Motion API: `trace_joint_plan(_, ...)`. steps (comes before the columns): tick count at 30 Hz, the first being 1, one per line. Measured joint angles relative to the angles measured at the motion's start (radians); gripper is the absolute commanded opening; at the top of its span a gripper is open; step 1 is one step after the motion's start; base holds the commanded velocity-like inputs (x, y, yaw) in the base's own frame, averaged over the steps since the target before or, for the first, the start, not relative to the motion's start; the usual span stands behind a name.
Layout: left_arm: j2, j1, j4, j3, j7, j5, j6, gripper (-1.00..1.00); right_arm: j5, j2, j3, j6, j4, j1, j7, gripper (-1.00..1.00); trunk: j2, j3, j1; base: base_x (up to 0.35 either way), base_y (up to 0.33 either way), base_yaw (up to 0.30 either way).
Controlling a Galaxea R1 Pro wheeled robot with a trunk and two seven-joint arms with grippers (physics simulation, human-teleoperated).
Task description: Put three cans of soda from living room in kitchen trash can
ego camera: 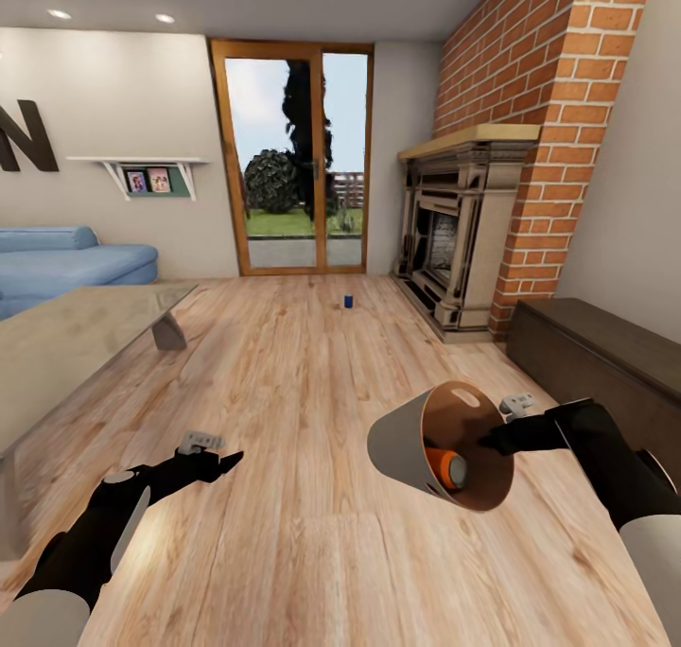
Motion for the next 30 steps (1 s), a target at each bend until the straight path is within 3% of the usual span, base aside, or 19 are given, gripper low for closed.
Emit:
trace_joint_plan(8,0.0,0.0,0.0,0.0,0.001,-0.002,0.004,1.0,0.0,0.002,-0.008,0.001,0.007,0.001,-0.005,-1.0,0.0,0.0,0.0,0.306,0.0,0.0)
trace_joint_plan(14,0.0,0.0,-0.001,0.0,0.002,-0.004,0.006,1.0,0.005,0.006,-0.067,-0.034,0.02,0.0,-0.007,-1.0,0.0,0.0,0.0,0.322,0.0,0.0)
trace_joint_plan(30,0.0,0.0,0.0,0.001,0.003,-0.004,0.006,1.0,0.002,0.007,-0.073,-0.041,0.032,0.001,-0.005,-1.0,0.0,0.0,0.0,0.312,0.0,0.0)
